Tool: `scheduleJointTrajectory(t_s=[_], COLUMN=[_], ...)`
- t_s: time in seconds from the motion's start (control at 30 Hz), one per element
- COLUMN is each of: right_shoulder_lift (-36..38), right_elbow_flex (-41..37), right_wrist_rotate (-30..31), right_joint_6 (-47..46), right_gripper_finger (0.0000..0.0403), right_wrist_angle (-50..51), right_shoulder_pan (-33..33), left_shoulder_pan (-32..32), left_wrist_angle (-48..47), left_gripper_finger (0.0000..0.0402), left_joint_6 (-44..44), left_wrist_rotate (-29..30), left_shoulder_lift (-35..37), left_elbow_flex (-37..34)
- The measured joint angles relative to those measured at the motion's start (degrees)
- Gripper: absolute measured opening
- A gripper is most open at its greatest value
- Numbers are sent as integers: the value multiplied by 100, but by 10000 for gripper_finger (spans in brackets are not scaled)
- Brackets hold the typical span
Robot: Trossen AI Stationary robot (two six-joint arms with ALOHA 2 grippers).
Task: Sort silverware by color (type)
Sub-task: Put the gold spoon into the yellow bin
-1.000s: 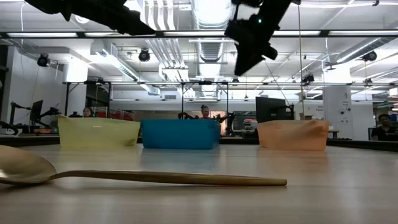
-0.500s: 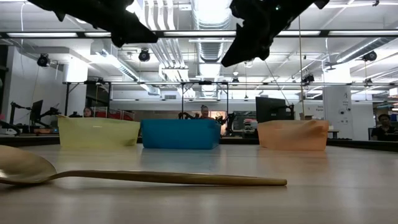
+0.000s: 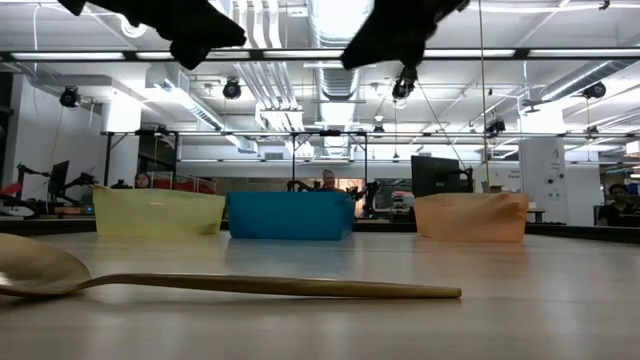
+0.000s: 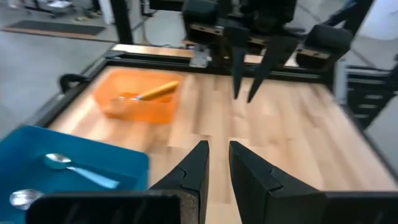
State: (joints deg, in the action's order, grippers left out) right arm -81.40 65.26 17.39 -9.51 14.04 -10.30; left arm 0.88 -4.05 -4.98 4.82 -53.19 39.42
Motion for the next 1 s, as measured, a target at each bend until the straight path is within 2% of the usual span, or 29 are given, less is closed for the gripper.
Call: scheduleJointTrajectory(t_s=[0.17,0.33,0.53,0.73,1.0], right_shoulder_lift=[-547,-1188,-1919,-2440,-2872], right_elbow_flex=[590,1392,2290,2590,2637], right_wrist_rotate=[-40,-667,-841,-863,-850], right_joint_6=[437,451,263,86,-762], right_gripper_finger=[52,52,52,52,52], right_wrist_angle=[29,562,1748,1839,1694], right_shoulder_pan=[-36,-88,-428,-833,-1057], left_shoulder_pan=[454,1028,2000,2845,3649], left_wrist_angle=[4,24,13,10,206], left_gripper_finger=[45,45,45,45,45], left_joint_6=[-355,-863,-1389,-1749,-2348], left_wrist_rotate=[13,58,906,1202,1720], left_shoulder_lift=[-2,-27,-311,-784,-1592], left_elbow_flex=[0,-7,-20,-22,-24])
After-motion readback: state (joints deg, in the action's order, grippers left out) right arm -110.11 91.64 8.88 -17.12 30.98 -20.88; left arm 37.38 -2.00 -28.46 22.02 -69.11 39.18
